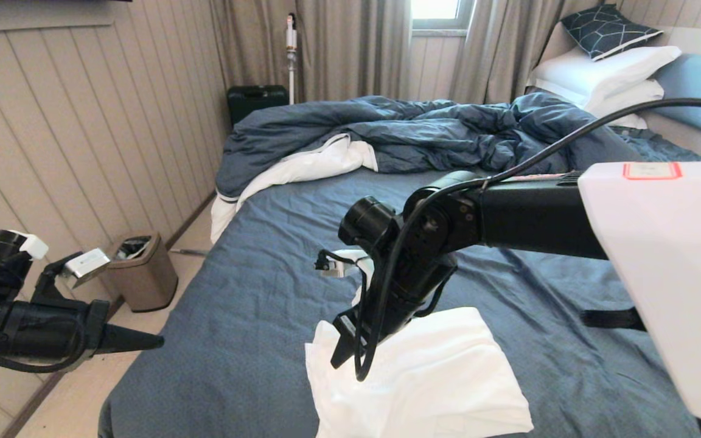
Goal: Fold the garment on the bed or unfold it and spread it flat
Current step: Fold the white T-shirt
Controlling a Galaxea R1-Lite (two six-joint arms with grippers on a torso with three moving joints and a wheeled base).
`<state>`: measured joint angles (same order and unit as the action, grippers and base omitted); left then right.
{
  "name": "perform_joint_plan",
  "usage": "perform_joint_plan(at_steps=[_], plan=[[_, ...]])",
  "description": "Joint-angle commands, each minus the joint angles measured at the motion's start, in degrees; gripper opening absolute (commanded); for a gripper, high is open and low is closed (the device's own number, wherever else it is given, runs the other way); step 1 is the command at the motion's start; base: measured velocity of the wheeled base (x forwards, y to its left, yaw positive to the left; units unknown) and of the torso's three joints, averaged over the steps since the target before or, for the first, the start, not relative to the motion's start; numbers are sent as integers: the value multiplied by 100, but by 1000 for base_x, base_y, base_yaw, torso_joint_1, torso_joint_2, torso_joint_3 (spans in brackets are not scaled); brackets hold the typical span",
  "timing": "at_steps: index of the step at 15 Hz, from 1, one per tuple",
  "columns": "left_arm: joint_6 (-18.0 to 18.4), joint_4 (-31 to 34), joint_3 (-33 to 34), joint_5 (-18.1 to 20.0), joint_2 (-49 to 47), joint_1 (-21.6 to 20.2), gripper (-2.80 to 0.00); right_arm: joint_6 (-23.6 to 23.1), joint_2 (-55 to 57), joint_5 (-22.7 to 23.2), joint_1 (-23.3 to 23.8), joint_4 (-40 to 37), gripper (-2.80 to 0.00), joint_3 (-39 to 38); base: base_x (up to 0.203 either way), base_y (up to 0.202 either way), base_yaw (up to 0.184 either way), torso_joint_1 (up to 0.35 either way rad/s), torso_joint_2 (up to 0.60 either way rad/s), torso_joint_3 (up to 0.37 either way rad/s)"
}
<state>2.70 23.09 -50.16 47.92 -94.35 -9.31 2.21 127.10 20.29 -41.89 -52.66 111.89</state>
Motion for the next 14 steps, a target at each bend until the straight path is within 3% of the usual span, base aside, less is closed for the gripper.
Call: perform_joint_plan(at_steps=[1, 4, 8, 9, 14], plan=[[3, 11, -2, 26, -48, 0, -280, -1, -38, 11, 34, -33, 0, 0, 0, 0, 0, 0, 0, 0], [3, 12, 7, 33, -39, 0, -280, 23, -273, 11, 100, -51, 0, -50, 0, 0, 0, 0, 0, 0], [-6, 20, 7, 42, -37, 2, -280, 14, -963, 11, 606, -147, 0, -563, 0, 0, 0, 0, 0, 0], [-15, 20, 7, 42, -22, 9, -280, 11, -1142, 8, 743, -139, -280, -809, 0, 0, 0, 0, 0, 0], [-6, 38, 33, 112, -13, 26, -280, -126, -2335, 48, 1426, 138, -280, -2473, 0, 0, 0, 0, 0, 0]])
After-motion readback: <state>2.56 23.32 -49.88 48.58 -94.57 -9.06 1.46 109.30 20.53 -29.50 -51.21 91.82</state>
